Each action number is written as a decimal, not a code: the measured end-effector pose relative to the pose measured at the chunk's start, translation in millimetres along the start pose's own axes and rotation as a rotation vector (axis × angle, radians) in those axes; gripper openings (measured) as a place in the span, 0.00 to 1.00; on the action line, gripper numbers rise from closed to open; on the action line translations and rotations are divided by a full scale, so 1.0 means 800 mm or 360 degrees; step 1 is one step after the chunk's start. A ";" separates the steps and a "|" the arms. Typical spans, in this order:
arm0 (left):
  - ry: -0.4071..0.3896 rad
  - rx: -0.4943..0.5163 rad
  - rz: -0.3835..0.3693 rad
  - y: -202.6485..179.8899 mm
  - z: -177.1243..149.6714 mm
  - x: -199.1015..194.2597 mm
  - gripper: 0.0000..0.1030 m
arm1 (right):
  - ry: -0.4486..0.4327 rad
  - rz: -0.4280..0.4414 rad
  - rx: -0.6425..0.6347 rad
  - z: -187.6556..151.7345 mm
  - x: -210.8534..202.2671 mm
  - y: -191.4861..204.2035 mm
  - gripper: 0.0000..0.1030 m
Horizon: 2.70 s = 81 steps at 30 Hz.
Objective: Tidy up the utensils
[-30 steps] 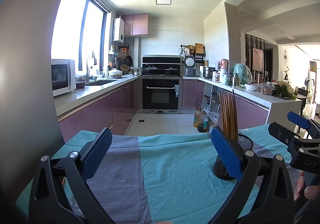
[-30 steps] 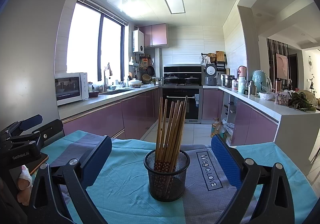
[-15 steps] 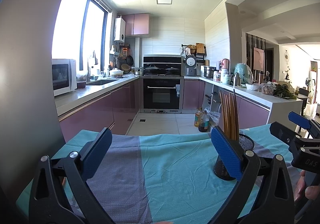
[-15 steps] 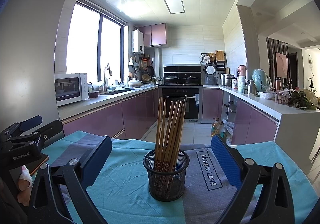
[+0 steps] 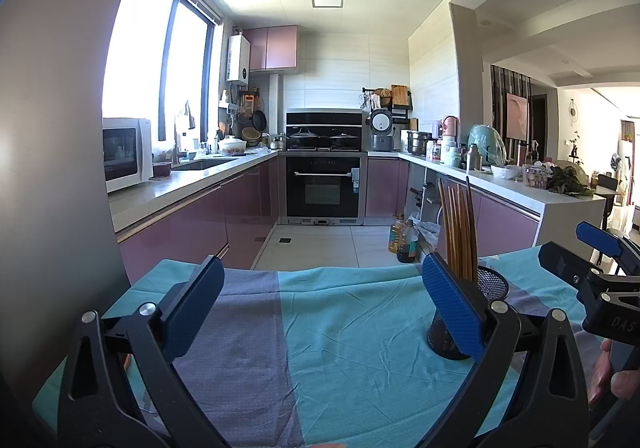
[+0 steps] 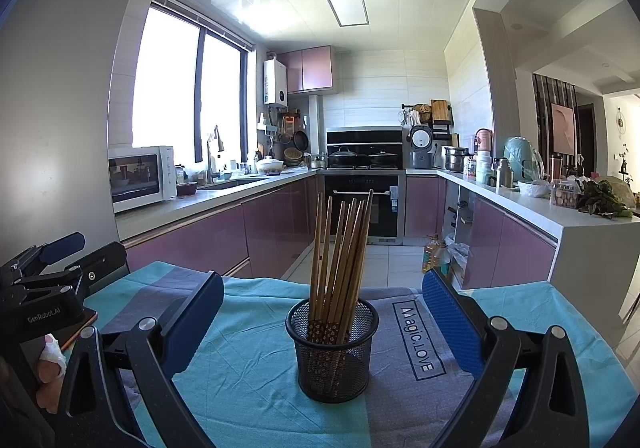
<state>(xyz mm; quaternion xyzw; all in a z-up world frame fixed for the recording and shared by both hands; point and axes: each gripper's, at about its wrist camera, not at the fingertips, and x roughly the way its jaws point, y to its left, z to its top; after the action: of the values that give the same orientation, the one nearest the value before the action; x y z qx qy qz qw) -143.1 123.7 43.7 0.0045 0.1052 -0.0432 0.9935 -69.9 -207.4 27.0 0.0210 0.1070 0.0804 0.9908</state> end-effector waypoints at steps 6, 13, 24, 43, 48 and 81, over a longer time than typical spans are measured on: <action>0.0001 -0.0001 -0.0001 0.000 0.000 0.000 0.95 | -0.0004 -0.0001 0.0006 0.000 0.000 0.000 0.93; 0.0004 0.0000 -0.0002 0.000 0.001 0.000 0.95 | -0.0002 -0.0003 0.0009 -0.001 0.002 -0.001 0.93; 0.0006 -0.0002 -0.0005 0.000 0.001 0.001 0.95 | -0.0002 -0.0004 0.0011 -0.002 0.001 -0.002 0.93; 0.0009 0.0001 -0.0003 -0.001 0.000 0.000 0.95 | -0.0003 -0.0005 0.0021 -0.003 0.002 -0.006 0.93; 0.0009 0.0002 -0.0001 -0.001 0.001 0.000 0.95 | -0.0003 -0.0007 0.0020 -0.003 0.001 -0.006 0.93; 0.0013 0.0004 0.0000 -0.001 0.000 0.002 0.95 | 0.0002 -0.0007 0.0034 -0.004 0.000 -0.008 0.93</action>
<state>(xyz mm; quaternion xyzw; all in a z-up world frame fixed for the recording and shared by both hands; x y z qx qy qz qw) -141.7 123.0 43.3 0.0059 0.1094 -0.0435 0.9930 -69.6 -213.8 23.1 0.0312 0.1085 0.0771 0.9906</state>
